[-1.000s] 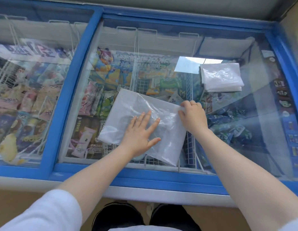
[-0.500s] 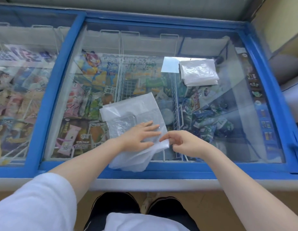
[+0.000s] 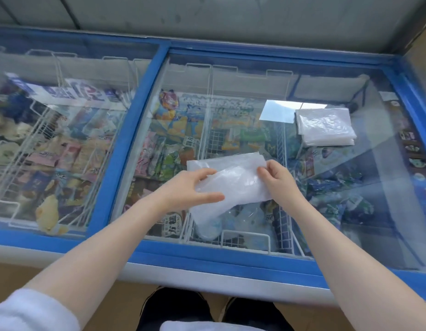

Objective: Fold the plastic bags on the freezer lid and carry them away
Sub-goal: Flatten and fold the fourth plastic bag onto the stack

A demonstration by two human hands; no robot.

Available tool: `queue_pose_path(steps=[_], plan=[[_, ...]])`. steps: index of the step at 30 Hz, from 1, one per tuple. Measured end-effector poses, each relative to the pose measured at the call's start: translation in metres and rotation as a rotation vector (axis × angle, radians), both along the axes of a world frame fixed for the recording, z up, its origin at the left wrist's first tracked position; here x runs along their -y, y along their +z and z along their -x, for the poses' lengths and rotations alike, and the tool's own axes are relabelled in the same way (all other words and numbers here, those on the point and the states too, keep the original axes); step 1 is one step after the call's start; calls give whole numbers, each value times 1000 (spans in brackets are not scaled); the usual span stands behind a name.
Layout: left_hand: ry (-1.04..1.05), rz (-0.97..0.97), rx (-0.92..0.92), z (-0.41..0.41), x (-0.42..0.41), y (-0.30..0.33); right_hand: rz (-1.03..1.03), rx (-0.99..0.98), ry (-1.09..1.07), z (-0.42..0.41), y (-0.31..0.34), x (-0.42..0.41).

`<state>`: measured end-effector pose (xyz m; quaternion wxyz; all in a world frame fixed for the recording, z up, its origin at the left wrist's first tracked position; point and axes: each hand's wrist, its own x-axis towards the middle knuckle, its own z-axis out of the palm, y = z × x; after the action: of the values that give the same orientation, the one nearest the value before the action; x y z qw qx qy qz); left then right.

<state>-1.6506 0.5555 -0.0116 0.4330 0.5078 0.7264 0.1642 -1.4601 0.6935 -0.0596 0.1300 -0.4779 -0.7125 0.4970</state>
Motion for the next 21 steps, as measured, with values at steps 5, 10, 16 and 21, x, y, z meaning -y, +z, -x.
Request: queue_pose_path(steps=[5, 10, 16, 21], plan=[[24, -75, -256, 14, -24, -26, -6, 146, -137, 22, -21, -8], [27, -141, -325, 27, -39, -54, -157, 227, -169, 34, -33, -13], [301, -149, -405, 29, -57, -63, -288, 365, -271, 39, -47, -17], [519, -168, -204, 11, -43, -60, -329, 456, -287, 42, -48, -16]])
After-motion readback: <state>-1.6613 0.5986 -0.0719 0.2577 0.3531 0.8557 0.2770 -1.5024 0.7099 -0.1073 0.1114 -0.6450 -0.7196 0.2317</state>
